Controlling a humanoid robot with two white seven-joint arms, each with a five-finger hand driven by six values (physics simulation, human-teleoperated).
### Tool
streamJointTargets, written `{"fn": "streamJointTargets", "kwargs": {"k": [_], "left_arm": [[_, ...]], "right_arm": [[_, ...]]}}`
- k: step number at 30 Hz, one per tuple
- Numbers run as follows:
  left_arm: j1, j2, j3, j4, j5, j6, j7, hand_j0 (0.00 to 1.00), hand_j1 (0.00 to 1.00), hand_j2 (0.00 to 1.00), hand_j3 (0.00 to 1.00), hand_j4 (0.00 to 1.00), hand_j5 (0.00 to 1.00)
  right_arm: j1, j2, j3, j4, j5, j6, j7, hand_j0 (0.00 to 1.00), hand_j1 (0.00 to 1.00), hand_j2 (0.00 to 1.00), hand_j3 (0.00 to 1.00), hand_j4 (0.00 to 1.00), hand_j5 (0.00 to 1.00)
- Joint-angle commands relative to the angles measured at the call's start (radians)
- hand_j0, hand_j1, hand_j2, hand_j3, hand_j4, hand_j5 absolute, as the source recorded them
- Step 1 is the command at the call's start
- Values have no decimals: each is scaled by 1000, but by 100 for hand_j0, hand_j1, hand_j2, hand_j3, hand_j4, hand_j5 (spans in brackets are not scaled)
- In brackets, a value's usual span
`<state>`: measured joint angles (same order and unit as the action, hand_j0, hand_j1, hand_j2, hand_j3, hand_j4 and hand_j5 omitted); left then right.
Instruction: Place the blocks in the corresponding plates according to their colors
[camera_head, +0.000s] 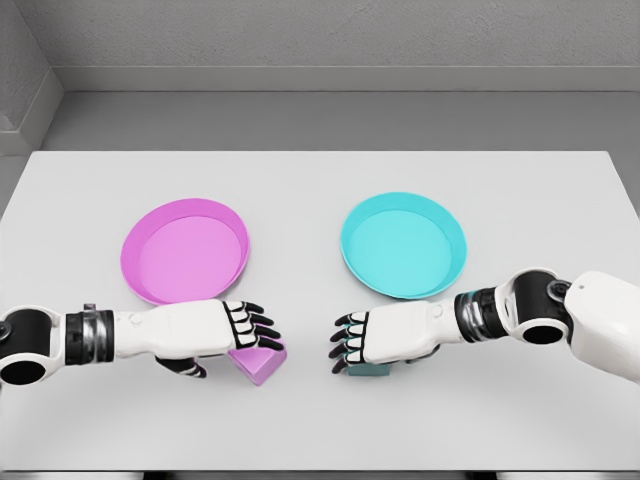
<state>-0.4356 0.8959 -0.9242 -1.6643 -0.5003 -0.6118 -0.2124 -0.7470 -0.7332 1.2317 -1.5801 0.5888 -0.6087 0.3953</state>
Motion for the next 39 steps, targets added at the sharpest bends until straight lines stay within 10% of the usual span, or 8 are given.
{"fn": "streamJointTargets", "kwargs": {"k": [1, 18, 39], "left_arm": [[0, 0, 1, 5, 16, 1, 1, 100, 100, 100, 100, 100, 100], [-55, -64, -35, 75, 20, 1, 2, 100, 100, 100, 100, 100, 100], [-64, -97, -81, 95, 19, 1, -1, 100, 100, 100, 100, 100, 100]], "right_arm": [[0, 0, -1, 2, 11, -2, 8, 76, 76, 76, 76, 76, 76], [0, -15, -15, -4, 8, -2, 22, 54, 54, 54, 54, 54, 54], [-11, -31, -96, -35, -6, -2, 27, 53, 53, 53, 53, 53, 53]]}}
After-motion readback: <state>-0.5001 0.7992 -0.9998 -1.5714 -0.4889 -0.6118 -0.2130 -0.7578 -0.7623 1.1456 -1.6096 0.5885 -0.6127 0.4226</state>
